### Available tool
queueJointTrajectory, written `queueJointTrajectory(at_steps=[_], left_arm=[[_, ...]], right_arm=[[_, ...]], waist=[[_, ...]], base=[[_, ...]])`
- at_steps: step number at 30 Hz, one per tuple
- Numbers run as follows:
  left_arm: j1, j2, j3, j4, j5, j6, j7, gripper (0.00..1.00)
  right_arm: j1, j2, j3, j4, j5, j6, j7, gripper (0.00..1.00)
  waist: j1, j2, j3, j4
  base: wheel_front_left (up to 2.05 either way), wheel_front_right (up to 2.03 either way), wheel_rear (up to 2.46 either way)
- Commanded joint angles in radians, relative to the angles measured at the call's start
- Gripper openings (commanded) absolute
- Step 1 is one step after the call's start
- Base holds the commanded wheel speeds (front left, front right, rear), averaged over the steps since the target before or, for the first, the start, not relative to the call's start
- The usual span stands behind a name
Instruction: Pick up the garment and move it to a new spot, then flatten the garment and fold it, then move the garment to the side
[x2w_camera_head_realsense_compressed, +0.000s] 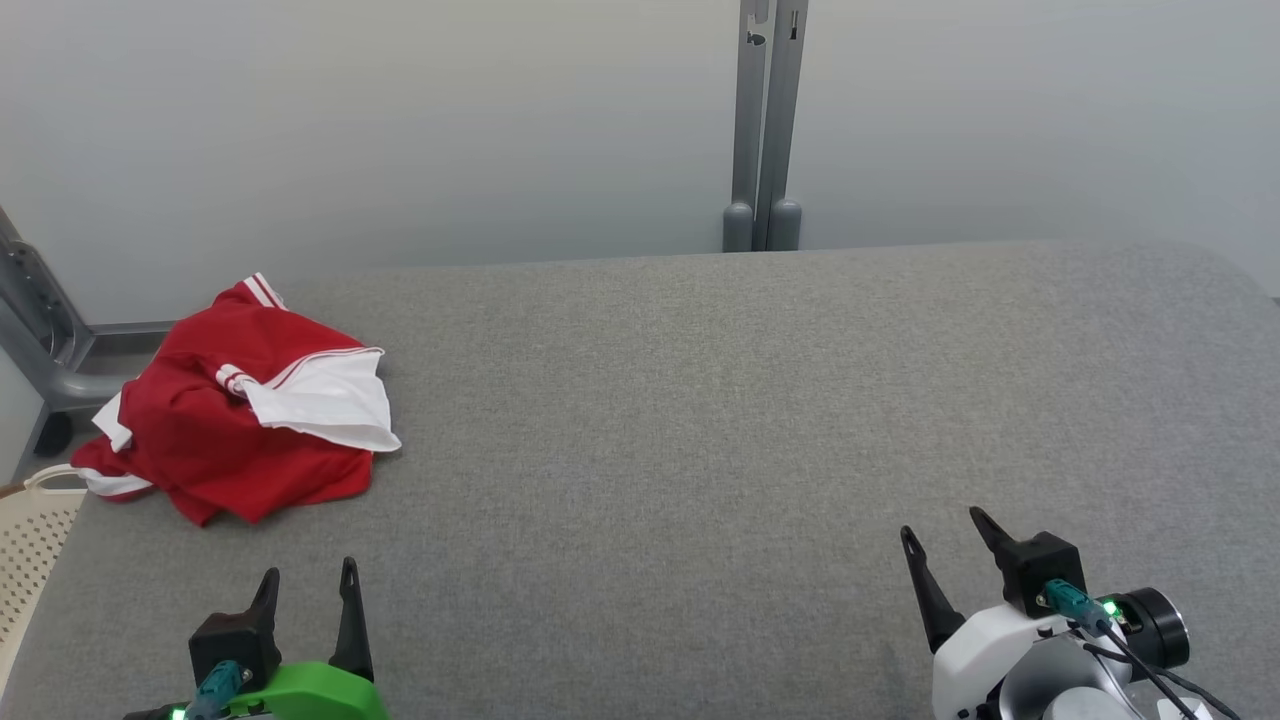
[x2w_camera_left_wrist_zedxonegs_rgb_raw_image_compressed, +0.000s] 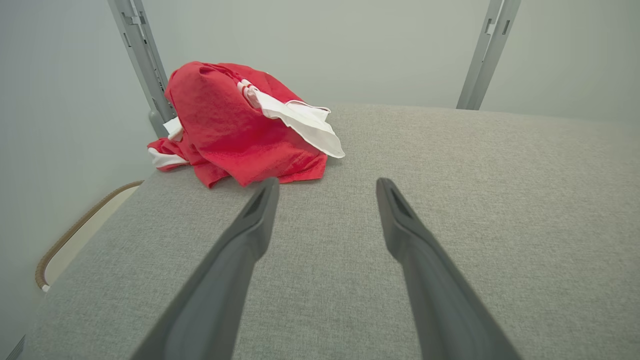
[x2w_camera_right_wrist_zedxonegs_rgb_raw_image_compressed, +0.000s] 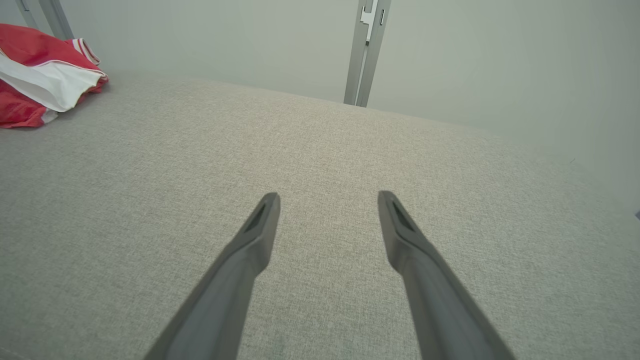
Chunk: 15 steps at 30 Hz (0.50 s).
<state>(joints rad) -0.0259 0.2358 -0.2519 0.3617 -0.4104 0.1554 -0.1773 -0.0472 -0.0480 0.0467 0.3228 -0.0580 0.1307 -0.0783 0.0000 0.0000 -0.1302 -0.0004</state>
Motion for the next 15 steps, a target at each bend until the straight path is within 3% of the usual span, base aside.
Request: queueJointTrajectory(at_steps=[1,15], left_arm=[[0.012,0.01,-0.002,-0.002,0.02,0.007,-0.006,1.0],[0.015,0.016,-0.015,-0.008,0.007,0.016,0.002,1.0]], right_arm=[[-0.006,-0.004,0.004,0.004,-0.015,0.0,-0.009,1.0],[-0.002,-0.004,0.004,0.014,-0.007,0.0,-0.014,1.0]], waist=[[0.0,0.0,-0.001,0.0],[0.0,0.0,-0.001,-0.001]], base=[[0.0,0.0,0.0],[0.0,0.0,0.0]])
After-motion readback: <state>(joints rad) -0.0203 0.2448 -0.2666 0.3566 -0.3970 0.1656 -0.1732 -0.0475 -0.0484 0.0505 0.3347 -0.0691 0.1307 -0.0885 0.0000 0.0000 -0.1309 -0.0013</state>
